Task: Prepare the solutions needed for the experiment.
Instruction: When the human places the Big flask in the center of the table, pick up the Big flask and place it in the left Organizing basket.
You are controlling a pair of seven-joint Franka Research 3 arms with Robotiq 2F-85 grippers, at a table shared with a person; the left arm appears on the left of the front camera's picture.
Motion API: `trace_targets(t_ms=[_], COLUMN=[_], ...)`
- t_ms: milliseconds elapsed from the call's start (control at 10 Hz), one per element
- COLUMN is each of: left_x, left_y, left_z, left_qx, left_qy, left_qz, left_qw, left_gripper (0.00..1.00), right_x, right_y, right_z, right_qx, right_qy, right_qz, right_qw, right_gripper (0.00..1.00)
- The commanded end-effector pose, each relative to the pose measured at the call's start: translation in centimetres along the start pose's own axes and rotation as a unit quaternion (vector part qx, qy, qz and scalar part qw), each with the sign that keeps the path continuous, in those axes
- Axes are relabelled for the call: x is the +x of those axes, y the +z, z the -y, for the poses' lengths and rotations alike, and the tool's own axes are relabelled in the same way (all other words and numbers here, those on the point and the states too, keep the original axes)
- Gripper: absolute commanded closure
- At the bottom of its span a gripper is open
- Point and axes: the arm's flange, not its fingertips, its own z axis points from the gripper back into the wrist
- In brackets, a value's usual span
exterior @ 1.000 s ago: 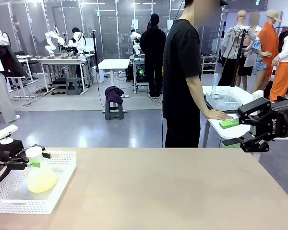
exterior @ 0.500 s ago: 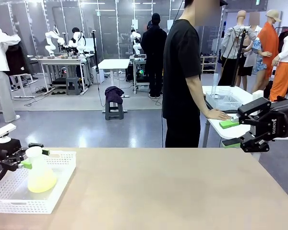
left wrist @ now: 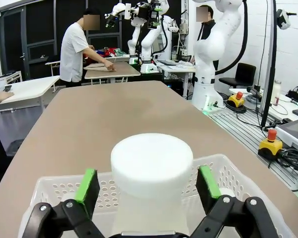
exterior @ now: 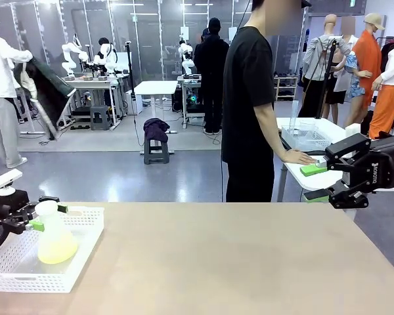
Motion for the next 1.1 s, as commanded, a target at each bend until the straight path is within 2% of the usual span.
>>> trace_targets(t_ms=[0, 600, 1000], left_x=[0.1, 0.0, 3.9], left_y=[0.0, 0.0, 4.7], left_z=[0.1, 0.0, 1.8], left_qx=[-0.003, 0.000, 0.027], left_qy=[-0.003, 0.000, -0.012], left_qz=[0.003, 0.000, -0.057], left_qw=[1.000, 1.000, 0.998], left_gripper=[0.00, 0.00, 0.00], right_x=[0.1, 0.1, 0.1], right_y=[-0.1, -0.1, -0.1], right_z=[-0.1, -0.1, -0.1], right_qx=[0.007, 0.007, 0.007], right_qy=[0.006, 0.006, 0.006], right_qz=[0.001, 0.001, 0.001], right_qw=[1.000, 1.000, 1.000], right_gripper=[0.42, 0.42, 0.42])
